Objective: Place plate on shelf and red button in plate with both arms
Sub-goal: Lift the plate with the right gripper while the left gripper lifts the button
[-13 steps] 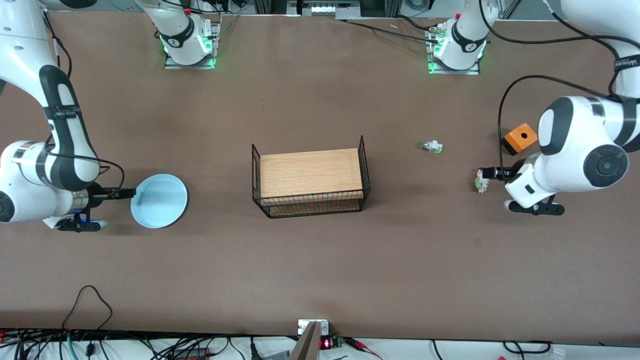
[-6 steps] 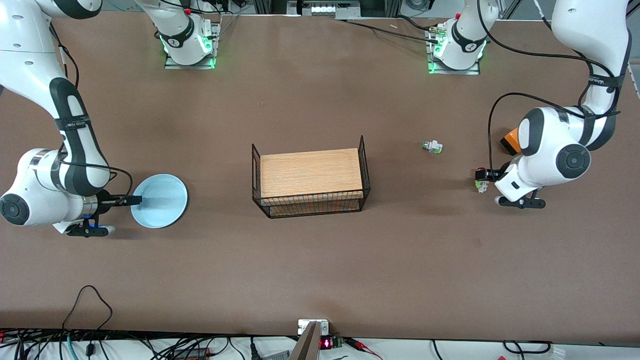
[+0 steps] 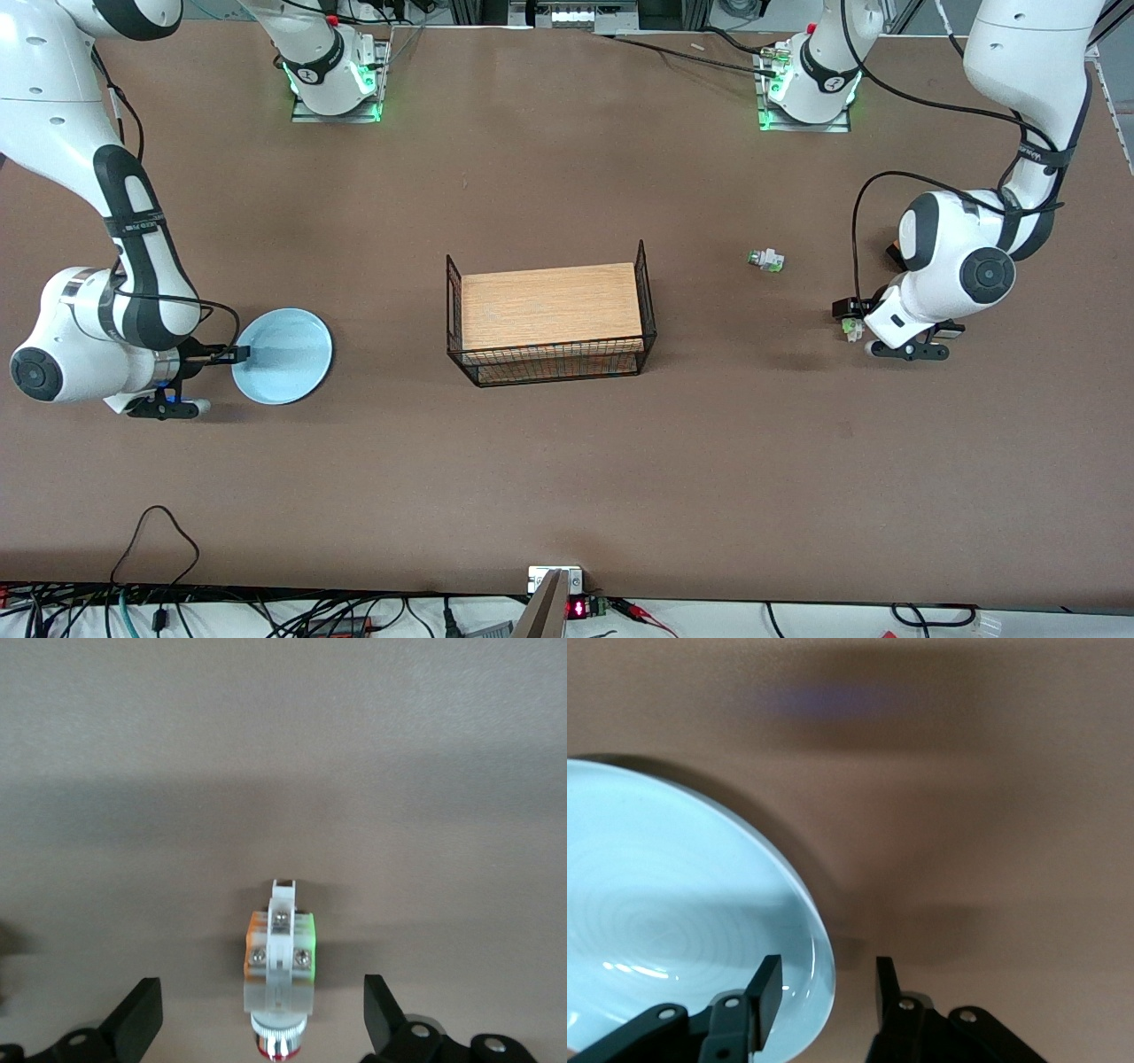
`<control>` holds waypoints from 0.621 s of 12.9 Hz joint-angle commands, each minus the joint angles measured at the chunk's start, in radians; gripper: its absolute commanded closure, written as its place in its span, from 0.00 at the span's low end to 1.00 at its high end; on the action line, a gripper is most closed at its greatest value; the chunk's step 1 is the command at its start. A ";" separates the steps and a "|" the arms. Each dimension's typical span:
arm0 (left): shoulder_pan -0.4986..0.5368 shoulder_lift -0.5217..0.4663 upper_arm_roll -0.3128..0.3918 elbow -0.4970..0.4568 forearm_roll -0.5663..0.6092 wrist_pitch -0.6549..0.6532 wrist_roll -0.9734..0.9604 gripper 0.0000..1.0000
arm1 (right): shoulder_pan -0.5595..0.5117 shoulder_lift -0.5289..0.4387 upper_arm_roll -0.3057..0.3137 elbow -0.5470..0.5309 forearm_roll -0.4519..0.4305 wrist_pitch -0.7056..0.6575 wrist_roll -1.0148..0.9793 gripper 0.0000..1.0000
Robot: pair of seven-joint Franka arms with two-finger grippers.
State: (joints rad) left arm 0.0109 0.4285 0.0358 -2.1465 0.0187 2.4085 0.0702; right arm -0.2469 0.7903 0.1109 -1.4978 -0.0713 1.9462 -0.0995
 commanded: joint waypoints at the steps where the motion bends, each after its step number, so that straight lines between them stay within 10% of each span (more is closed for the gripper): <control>1: 0.011 0.021 -0.005 -0.003 0.007 0.044 0.033 0.00 | -0.008 0.015 0.006 0.018 0.016 0.001 -0.008 0.65; 5: 0.009 0.023 -0.020 -0.013 0.006 0.049 0.033 0.08 | -0.009 0.010 0.006 0.024 0.018 -0.105 -0.013 1.00; 8: 0.009 0.023 -0.027 -0.024 0.006 0.043 0.030 0.74 | -0.012 0.001 0.004 0.028 0.019 -0.197 0.020 1.00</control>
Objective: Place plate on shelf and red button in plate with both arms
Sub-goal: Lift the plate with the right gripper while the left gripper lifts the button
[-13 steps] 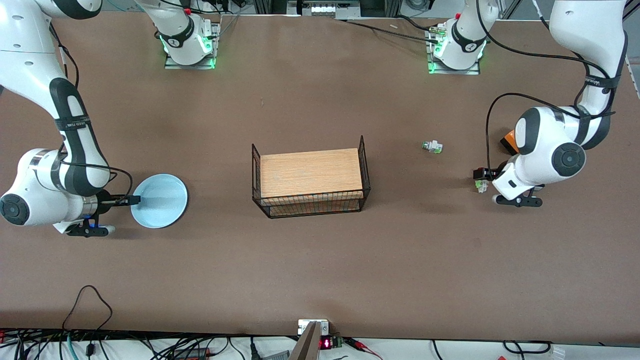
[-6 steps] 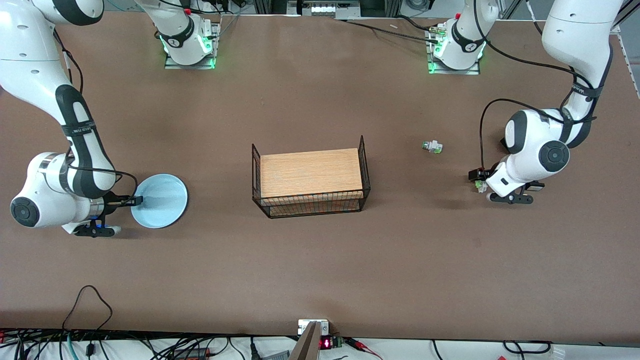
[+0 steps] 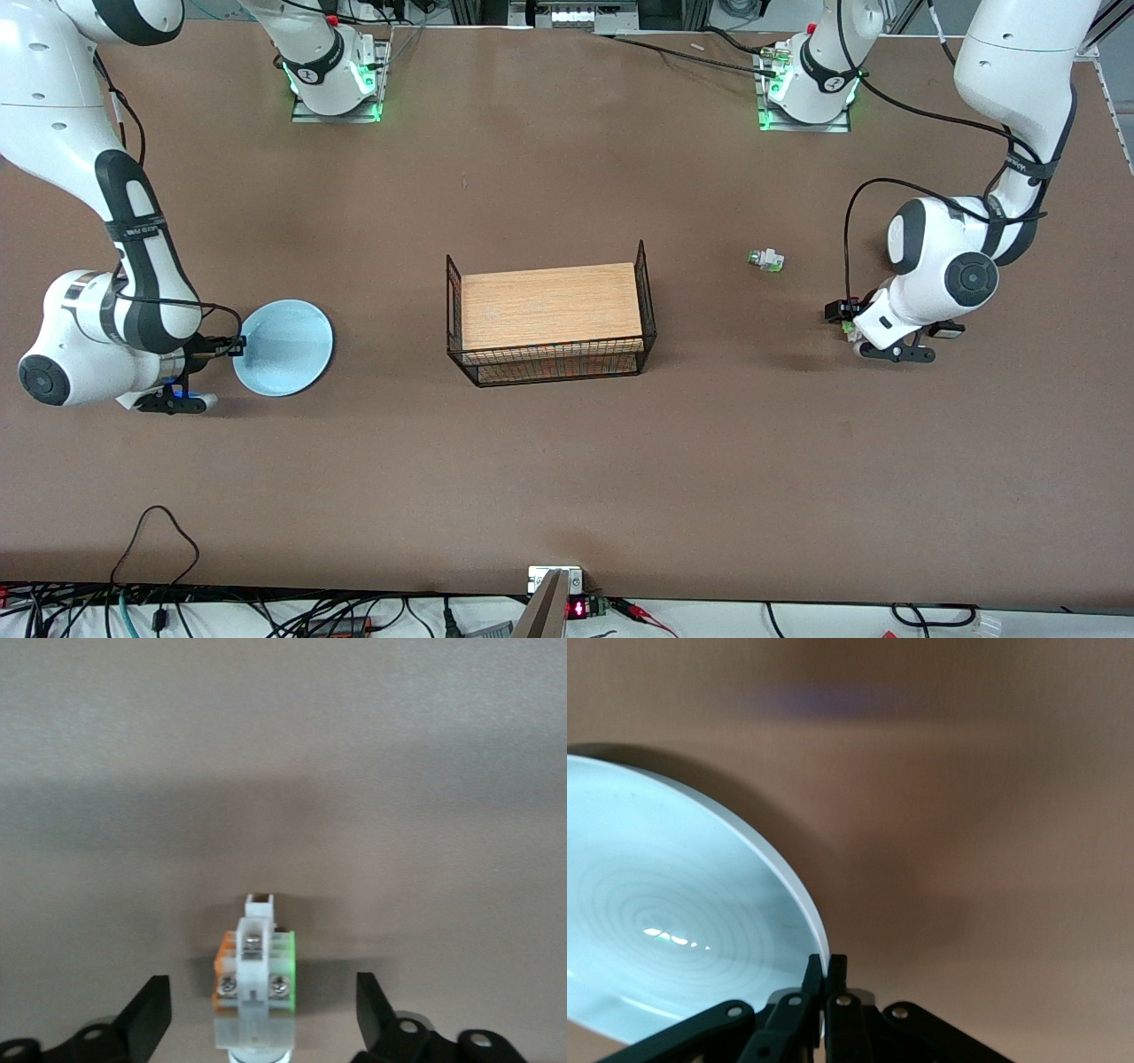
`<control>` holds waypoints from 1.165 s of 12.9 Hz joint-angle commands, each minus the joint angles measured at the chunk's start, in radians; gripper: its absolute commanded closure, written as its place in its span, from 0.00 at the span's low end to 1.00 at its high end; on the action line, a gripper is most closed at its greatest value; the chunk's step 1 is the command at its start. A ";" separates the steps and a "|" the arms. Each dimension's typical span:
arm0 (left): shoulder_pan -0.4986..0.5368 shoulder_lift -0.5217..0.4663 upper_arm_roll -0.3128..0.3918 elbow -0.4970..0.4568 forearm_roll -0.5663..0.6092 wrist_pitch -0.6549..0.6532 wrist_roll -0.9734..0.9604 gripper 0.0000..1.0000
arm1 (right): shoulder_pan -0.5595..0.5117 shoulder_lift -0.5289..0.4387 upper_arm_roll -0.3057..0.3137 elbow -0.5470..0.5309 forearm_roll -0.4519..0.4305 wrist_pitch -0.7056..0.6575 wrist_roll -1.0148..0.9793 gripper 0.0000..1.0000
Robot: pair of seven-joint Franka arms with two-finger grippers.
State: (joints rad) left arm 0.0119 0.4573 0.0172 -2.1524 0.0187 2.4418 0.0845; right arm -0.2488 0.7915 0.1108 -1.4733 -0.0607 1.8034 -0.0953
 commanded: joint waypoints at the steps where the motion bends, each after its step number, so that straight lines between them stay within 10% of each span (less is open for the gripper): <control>1: 0.008 -0.008 -0.008 -0.018 0.006 0.007 0.014 0.86 | -0.013 -0.008 0.006 0.010 0.009 -0.085 0.015 1.00; 8: 0.006 -0.097 -0.008 0.071 0.003 -0.176 0.006 1.00 | -0.006 -0.118 -0.003 0.310 0.059 -0.700 0.042 1.00; 15: -0.003 -0.198 -0.086 0.535 0.015 -0.844 -0.083 1.00 | 0.069 -0.260 0.030 0.435 0.239 -0.986 0.524 1.00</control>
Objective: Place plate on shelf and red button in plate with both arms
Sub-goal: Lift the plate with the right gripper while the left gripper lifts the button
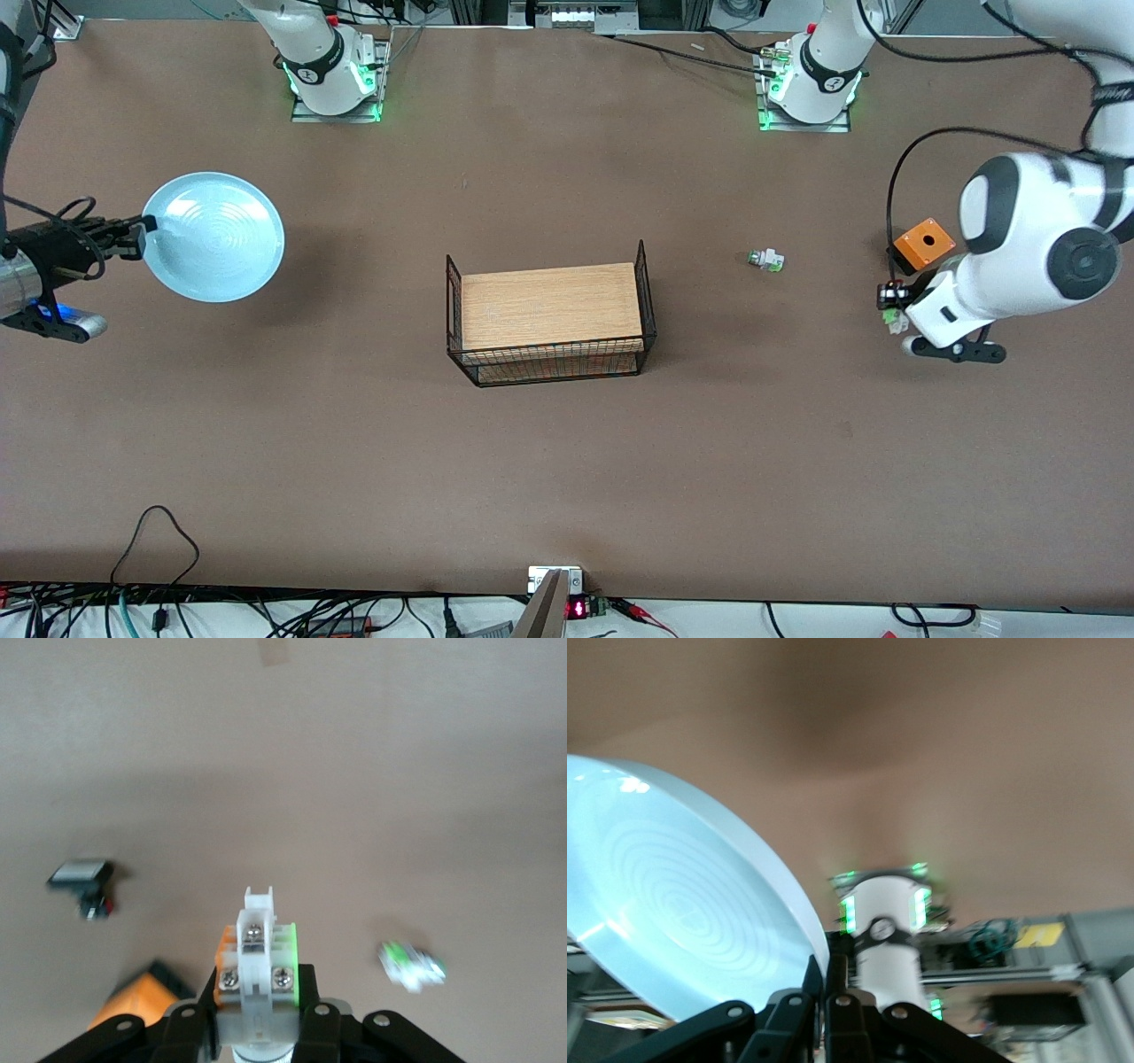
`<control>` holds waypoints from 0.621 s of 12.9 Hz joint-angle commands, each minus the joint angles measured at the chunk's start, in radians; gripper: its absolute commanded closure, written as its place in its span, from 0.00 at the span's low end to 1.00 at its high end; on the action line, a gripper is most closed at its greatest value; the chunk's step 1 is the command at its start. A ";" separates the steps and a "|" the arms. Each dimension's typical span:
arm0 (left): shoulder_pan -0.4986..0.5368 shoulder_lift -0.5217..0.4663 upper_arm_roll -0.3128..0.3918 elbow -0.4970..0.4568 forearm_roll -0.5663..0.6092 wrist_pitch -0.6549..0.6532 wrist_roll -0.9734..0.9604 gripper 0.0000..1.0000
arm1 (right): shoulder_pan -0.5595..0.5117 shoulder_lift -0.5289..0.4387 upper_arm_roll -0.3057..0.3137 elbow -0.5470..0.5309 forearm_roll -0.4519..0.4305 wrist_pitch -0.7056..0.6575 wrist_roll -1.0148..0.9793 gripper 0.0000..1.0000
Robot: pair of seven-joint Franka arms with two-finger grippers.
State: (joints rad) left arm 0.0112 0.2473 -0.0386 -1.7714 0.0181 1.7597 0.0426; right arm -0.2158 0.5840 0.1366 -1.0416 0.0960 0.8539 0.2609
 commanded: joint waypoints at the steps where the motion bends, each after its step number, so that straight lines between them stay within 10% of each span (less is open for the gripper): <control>1: -0.004 0.014 -0.050 0.226 0.020 -0.222 -0.043 1.00 | 0.058 -0.059 0.005 0.003 0.147 -0.045 0.275 1.00; 8: -0.011 0.012 -0.063 0.354 0.017 -0.287 -0.036 1.00 | 0.312 -0.079 0.009 -0.001 0.323 0.115 0.685 1.00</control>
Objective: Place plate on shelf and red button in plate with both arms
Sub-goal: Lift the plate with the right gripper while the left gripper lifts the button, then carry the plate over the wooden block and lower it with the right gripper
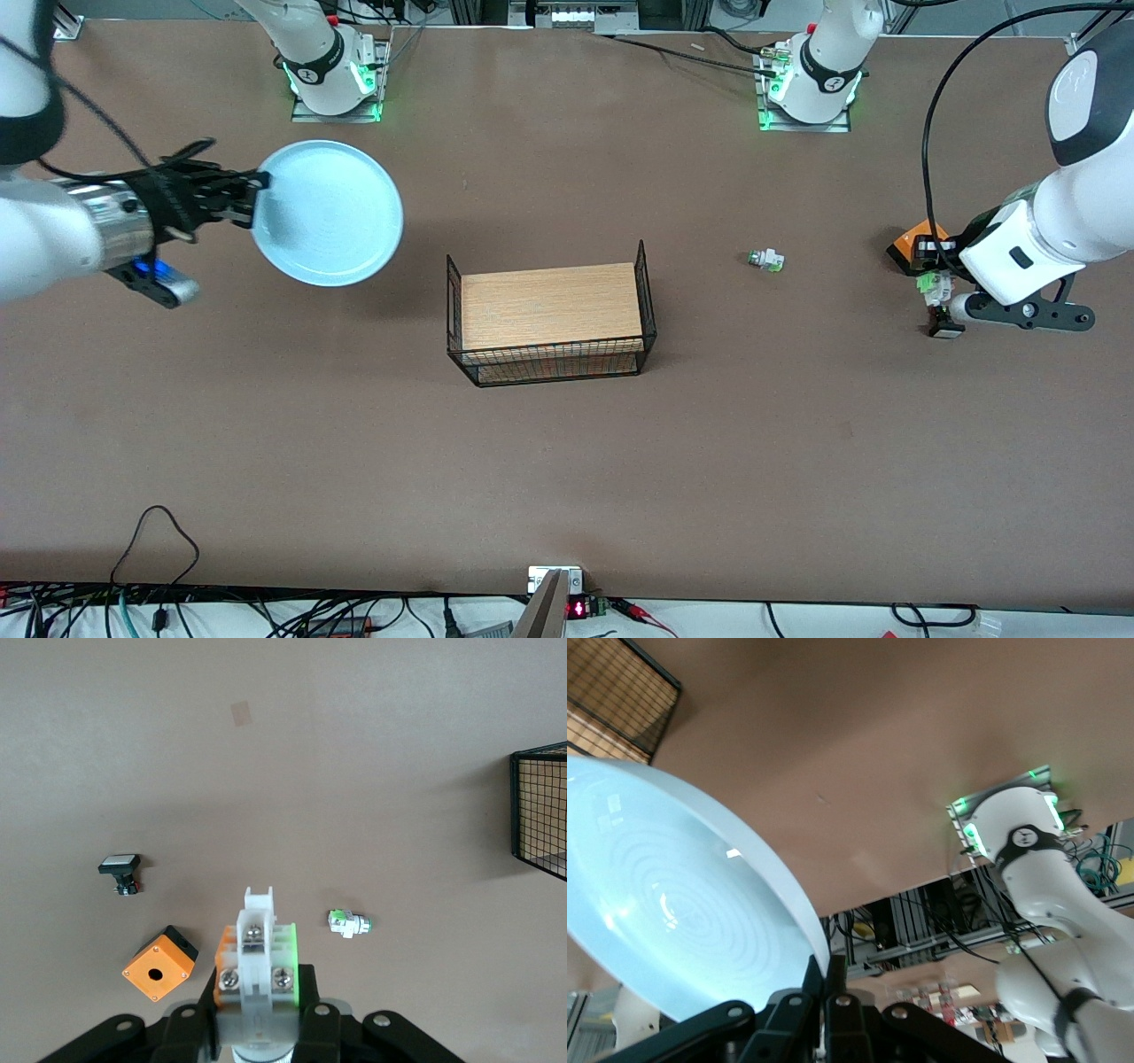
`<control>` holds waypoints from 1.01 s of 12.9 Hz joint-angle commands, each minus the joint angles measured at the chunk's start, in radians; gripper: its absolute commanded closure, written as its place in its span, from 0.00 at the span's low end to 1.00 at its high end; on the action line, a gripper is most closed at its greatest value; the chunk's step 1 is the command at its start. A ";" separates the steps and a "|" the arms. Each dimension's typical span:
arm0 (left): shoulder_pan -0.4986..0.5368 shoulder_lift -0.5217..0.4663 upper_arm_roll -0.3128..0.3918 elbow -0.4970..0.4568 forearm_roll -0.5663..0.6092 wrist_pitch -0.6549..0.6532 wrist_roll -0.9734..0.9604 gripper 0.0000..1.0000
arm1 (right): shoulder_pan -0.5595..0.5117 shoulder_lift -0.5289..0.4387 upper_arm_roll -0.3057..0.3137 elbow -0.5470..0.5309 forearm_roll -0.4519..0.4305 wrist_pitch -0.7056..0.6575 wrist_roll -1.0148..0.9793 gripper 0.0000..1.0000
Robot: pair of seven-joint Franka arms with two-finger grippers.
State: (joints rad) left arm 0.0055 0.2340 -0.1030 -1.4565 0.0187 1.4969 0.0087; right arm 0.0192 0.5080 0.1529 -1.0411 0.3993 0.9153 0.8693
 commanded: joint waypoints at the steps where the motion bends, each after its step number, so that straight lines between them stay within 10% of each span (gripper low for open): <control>1: -0.006 0.025 0.002 0.039 0.014 -0.024 -0.004 1.00 | 0.123 -0.002 -0.007 -0.005 0.015 0.097 0.108 1.00; 13: 0.001 0.025 0.005 0.038 0.007 -0.024 0.008 1.00 | 0.367 0.009 -0.007 -0.233 -0.028 0.600 0.275 1.00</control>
State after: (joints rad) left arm 0.0027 0.2444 -0.0980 -1.4544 0.0187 1.4968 0.0087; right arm 0.3635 0.5343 0.1549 -1.2237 0.3884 1.4459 1.1437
